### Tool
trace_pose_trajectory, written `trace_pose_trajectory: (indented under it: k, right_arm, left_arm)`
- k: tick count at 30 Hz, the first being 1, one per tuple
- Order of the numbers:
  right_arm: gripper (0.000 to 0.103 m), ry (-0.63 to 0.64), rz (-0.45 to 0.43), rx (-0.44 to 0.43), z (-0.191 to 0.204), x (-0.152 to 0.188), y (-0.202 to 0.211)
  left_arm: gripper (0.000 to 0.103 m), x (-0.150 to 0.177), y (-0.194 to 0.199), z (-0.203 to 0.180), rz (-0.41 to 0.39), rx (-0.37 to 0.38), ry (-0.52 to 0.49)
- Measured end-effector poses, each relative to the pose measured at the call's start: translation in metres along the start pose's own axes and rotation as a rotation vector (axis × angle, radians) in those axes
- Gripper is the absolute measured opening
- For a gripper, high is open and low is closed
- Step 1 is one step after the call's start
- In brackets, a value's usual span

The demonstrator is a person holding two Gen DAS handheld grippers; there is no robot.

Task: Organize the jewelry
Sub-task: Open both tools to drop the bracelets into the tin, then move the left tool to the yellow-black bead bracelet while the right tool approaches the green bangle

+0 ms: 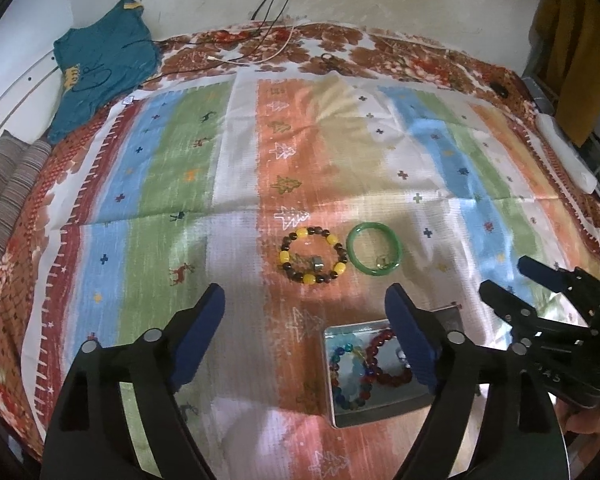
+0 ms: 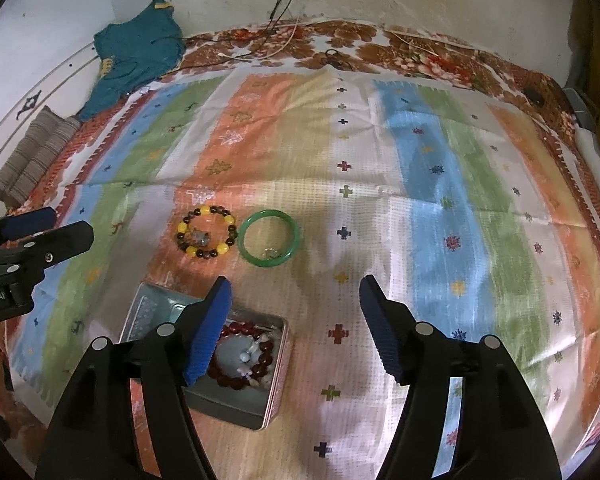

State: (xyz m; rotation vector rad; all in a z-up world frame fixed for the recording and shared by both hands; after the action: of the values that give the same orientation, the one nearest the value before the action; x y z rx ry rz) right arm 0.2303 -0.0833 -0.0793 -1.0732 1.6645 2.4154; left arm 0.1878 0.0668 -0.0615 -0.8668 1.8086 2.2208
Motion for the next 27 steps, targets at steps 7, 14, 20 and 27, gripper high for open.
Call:
trace_pose_trajectory:
  k: [7, 14, 20, 27]
  right_arm:
    - [0.072, 0.001, -0.023, 0.009, -0.003, -0.014, -0.005]
    - [0.074, -0.002, 0.001, 0.019, -0.01, -0.019, -0.019]
    - [0.075, -0.005, 0.015, 0.015, -0.012, -0.023, -0.034]
    - [0.075, -0.008, 0.042, -0.008, -0.015, -0.026, -0.053]
  left_arm:
    - [0.09, -0.01, -0.012, -0.001, 0.002, -0.022, -0.001]
    - [0.092, -0.02, -0.034, 0.001, 0.014, -0.058, -0.014]
    - [0.092, -0.024, -0.053, 0.002, 0.044, -0.066, -0.019]
    - [0.092, -0.026, -0.069, 0.003, 0.064, -0.056, -0.016]
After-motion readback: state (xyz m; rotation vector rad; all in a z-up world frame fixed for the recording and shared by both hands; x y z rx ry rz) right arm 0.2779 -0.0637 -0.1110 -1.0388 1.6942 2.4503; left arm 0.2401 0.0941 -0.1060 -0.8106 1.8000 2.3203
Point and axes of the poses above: each gripper's, at about its wrist camera, not at the fingertips, and y roughly against the way its jaws point, z to its left, x to its underside, the point moved 2 cm from there along -y, roughly the way its jaws point, and after that the axes turned 11 degrees about -x, right-handed, at the moved point
